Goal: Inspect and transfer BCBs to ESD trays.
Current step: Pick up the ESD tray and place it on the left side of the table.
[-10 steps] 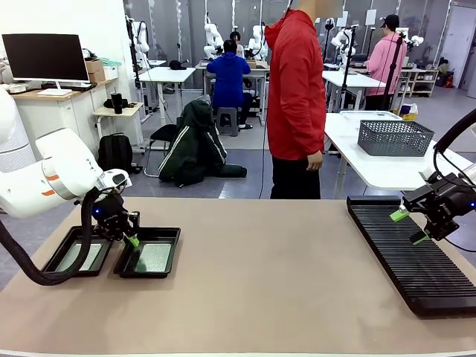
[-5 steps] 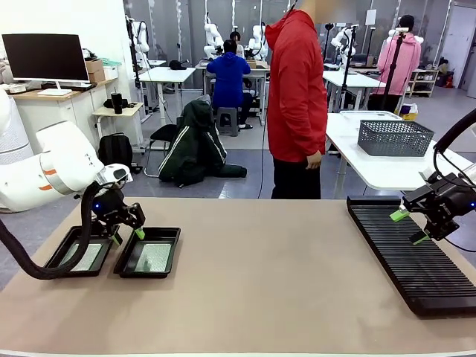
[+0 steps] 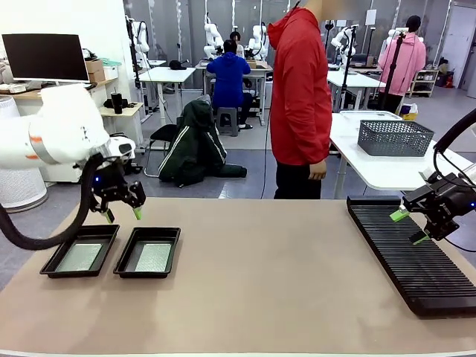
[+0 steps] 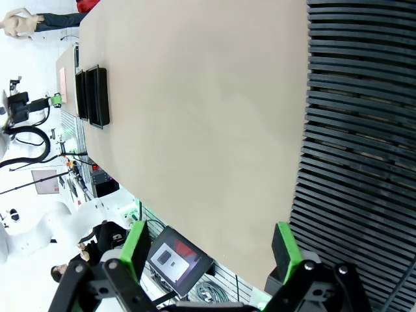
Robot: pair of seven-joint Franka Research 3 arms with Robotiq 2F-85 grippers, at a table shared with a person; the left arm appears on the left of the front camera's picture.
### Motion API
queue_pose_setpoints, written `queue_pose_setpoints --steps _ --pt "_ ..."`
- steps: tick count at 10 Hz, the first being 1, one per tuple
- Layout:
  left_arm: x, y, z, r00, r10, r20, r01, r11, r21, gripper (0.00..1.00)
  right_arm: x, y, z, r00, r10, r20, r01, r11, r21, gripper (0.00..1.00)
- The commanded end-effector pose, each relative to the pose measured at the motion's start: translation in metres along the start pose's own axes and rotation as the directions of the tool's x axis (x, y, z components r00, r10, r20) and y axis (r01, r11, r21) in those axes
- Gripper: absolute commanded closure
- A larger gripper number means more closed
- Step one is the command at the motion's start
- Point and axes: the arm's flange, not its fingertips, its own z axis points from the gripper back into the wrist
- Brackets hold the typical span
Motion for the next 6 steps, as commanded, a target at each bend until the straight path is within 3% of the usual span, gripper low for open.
queue_pose_setpoints --steps 1,6 --pt "0.002 -0.021 0.033 0.999 -0.036 -0.04 0.04 0.995 0.093 0.22 -0.002 0.002 0.0 1.0 0.0 0.006 0.0 1.0 0.0 0.0" --pt "-0.004 -0.033 0.064 0.998 -0.057 -0.035 0.061 0.992 0.106 0.22 -0.002 0.002 0.0 1.0 0.0 0.006 0.0 1.0 0.0 0.0"
